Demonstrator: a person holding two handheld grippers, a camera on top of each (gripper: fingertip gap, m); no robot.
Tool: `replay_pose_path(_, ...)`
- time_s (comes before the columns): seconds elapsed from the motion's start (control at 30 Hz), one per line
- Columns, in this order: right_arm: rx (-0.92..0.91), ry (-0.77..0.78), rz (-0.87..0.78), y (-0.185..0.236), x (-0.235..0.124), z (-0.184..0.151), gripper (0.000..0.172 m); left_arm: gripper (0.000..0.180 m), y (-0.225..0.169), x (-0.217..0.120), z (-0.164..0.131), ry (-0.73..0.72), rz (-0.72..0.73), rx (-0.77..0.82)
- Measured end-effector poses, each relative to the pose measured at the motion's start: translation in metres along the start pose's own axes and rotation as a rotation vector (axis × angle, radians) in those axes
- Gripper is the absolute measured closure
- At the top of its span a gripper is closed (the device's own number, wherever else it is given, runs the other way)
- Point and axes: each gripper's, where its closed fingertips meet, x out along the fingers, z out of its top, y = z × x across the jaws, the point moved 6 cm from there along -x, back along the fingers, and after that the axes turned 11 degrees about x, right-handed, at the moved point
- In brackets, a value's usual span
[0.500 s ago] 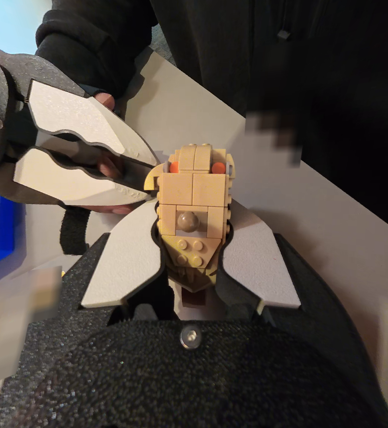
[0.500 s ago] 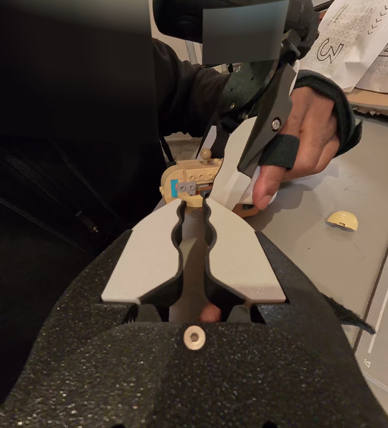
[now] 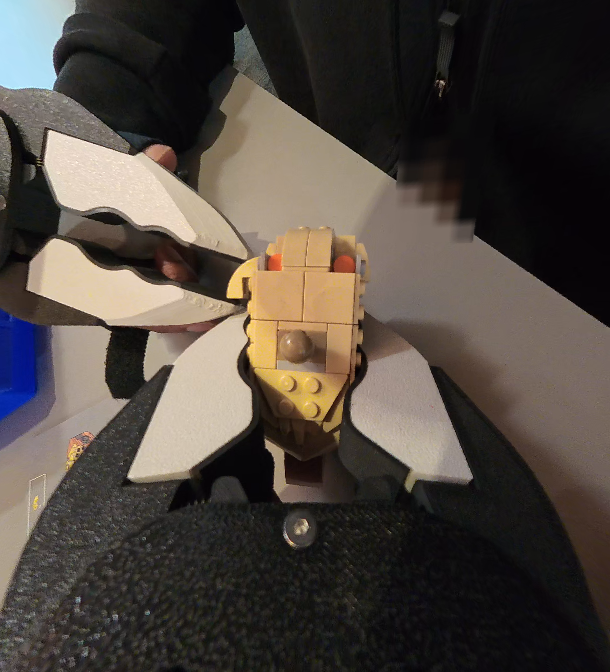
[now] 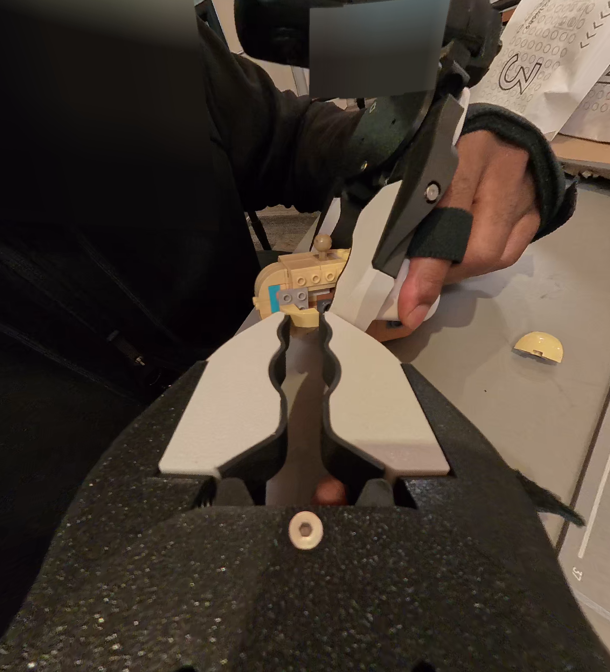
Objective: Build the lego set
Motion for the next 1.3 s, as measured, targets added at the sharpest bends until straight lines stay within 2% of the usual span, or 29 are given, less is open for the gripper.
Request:
replay_pose_path(0.53, -0.012, 0.043, -0.122, 0.002, -0.0015, 0.0027, 0.157, 0.132, 0.0031, -0.0011, -0.0038, -0.003, 0.01, -0.034)
replay_pose_path(1.3, 0.072, 0.1, -0.128, -0.0002, -0.002, 0.0025, 0.156, 0.132, 0.0054, 0.0013, -0.0055, 0.046, -0.001, -0.021)
